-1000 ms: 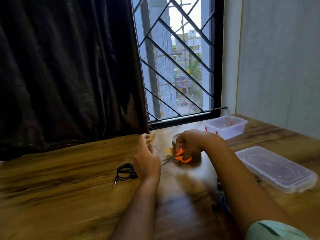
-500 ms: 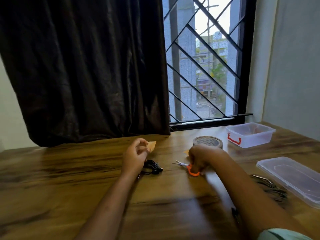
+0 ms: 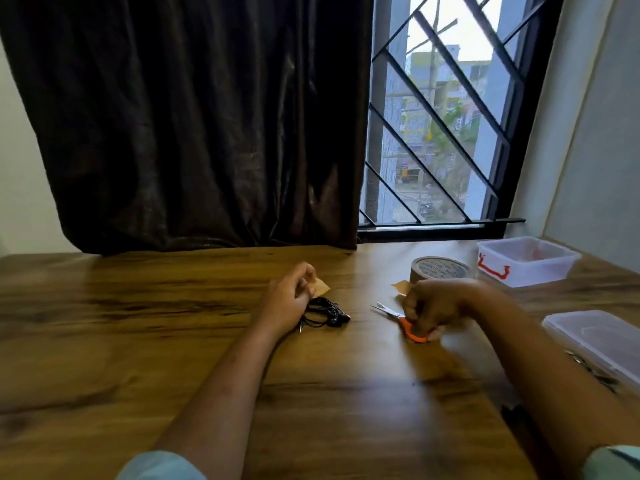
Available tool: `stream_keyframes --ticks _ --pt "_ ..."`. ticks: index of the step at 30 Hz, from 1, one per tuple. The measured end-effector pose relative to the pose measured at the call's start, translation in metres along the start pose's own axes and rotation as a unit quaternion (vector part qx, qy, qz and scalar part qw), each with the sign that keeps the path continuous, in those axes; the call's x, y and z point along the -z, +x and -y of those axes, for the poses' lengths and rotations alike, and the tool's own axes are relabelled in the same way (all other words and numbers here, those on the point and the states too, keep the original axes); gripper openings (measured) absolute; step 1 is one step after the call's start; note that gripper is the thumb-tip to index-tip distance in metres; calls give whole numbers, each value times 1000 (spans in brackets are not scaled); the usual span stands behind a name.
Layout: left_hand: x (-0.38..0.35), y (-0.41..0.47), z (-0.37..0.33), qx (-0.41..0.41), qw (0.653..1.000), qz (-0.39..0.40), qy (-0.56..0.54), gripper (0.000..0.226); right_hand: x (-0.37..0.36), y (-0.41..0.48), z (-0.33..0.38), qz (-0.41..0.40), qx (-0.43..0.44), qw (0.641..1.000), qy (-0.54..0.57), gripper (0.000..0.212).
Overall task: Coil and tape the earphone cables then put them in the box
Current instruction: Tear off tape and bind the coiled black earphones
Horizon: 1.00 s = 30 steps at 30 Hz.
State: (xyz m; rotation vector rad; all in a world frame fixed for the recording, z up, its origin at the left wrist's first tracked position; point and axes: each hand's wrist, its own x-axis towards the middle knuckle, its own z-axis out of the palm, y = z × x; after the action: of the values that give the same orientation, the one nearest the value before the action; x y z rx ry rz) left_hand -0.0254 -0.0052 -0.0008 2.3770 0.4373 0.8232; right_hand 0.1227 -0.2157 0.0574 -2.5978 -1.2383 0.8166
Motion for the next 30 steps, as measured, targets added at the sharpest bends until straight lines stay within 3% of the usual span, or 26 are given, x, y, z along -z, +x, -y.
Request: stream_keyframes --ticks 3,5,7,9,11,13,17,20,30 --pt "1 -1 1 5 1000 -9 3 14 2 -7 6 39 -10 998 42 19" --pt "2 -1 0 2 1000 -6 -19 14 4 -7 17 9 -10 999 34 21" --pt "1 0 -1 1 999 -3 -39 15 6 0 35 -118 24 991 49 16" --pt "0 0 -2 0 998 -12 -59 16 4 10 57 -250 73 954 147 11" --pt "0 1 -2 2 996 -21 -84 17 -2 20 74 -302 109 922 218 20" --pt "0 1 -3 5 994 -19 -109 17 -17 31 84 -309 122 912 242 25" --pt "-1 1 -4 -1 990 -4 -142 18 -46 48 84 -381 136 886 226 5" --pt "-2 2 -9 11 984 1 -180 19 -50 53 78 -409 144 879 201 9" --pt "8 4 -11 162 925 -41 -341 28 -53 59 83 -468 152 849 191 12"
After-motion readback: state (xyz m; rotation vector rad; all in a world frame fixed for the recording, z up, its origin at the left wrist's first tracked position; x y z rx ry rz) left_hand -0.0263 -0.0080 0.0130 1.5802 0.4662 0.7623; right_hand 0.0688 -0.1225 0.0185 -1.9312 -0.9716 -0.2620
